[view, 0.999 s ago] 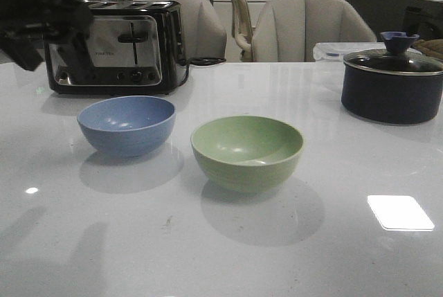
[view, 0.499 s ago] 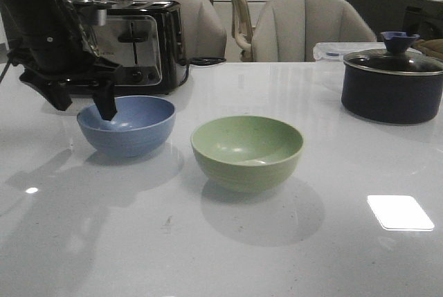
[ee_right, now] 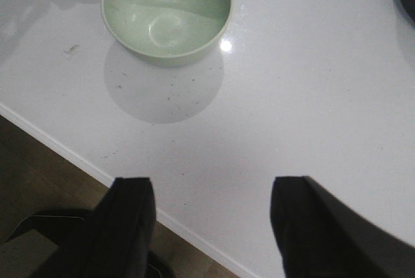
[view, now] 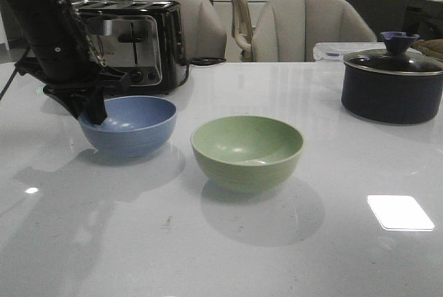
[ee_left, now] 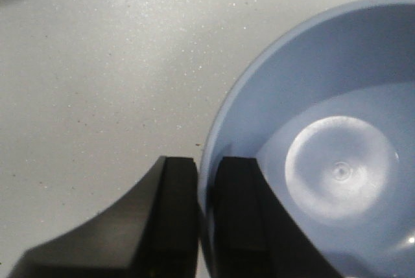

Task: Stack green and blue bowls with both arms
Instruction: 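Lower the left gripper into the light blue bowl and grip its rim, then lift the blue bowl and carry it over the green bowl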

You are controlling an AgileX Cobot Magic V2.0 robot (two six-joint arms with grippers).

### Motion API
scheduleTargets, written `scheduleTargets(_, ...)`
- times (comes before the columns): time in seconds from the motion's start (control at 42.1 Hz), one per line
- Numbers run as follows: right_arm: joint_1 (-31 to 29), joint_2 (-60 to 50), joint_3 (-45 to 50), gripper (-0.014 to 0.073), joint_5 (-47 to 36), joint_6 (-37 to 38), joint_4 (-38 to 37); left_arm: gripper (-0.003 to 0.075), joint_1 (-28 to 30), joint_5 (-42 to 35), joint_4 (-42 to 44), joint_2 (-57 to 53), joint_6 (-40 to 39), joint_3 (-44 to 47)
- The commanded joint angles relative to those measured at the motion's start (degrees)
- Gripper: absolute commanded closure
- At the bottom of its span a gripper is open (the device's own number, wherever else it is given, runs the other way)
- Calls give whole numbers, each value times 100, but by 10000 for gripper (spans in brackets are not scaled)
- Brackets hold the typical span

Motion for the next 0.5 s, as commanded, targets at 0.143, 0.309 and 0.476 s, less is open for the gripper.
scheduleTargets(0.143,-1,-33,-145,90,-346,-58,-28,619,9,145,-36,-355,-15,-209)
scheduleTargets(0.309,-1,-33,-145,90,-346,-58,-28,619,-1,450,-48,-669,8,-534)
scheduleTargets(0.476,-1,-33,-145,90,-346,-58,-28,619,-23,575,-268,-1207,204,-805)
